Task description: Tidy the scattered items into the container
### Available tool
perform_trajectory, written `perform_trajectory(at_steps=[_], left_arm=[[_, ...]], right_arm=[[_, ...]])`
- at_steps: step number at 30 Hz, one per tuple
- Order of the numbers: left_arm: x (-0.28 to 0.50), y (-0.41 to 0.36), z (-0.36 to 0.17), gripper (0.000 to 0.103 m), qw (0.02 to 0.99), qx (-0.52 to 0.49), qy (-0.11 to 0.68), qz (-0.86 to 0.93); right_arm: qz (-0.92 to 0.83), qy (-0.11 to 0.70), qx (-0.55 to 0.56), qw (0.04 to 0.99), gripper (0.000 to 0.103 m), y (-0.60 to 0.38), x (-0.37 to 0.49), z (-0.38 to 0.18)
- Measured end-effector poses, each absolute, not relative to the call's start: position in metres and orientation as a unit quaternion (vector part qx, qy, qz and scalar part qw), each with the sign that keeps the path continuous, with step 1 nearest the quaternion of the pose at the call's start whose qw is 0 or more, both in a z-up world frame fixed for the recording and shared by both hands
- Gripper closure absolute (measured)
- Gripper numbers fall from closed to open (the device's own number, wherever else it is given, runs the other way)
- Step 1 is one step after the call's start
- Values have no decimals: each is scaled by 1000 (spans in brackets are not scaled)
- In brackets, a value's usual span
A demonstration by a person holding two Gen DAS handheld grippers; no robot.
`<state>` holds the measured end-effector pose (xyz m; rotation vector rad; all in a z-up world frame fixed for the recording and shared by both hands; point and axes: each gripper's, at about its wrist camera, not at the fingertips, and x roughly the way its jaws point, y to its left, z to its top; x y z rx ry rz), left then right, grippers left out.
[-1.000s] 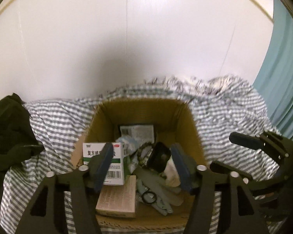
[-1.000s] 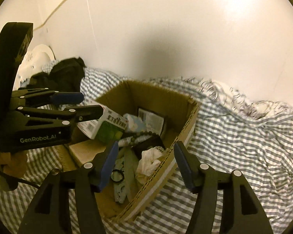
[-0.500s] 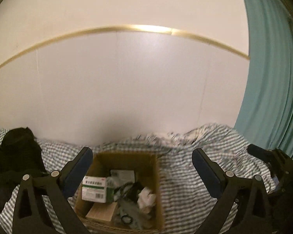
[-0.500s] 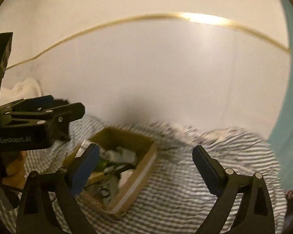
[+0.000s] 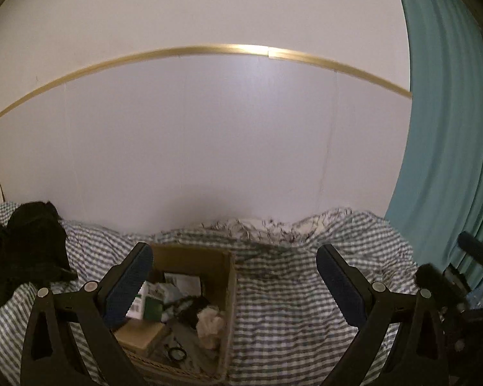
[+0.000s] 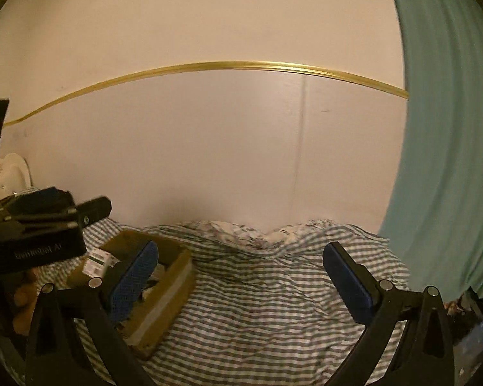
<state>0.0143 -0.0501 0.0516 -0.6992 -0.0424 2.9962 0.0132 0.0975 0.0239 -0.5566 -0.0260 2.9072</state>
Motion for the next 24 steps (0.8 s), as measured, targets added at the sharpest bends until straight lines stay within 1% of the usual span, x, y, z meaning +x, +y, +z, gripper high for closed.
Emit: perform_trajectory(at_steps=[5, 10, 20, 24], left_arm=[[13, -30, 22, 0, 16, -244, 4, 970], [11, -15, -3, 0, 41, -275, 8, 960], [14, -5, -13, 0, 50, -279, 28, 959], [16, -10, -12, 0, 49, -282, 26, 958]], right_arm=[[971, -4, -204, 123, 0, 114, 23, 3], [962, 15, -241, 129, 0, 127, 29, -26], [954, 54, -255, 151, 0, 149, 34, -37], [953, 53, -259, 150, 0, 147, 35, -40]])
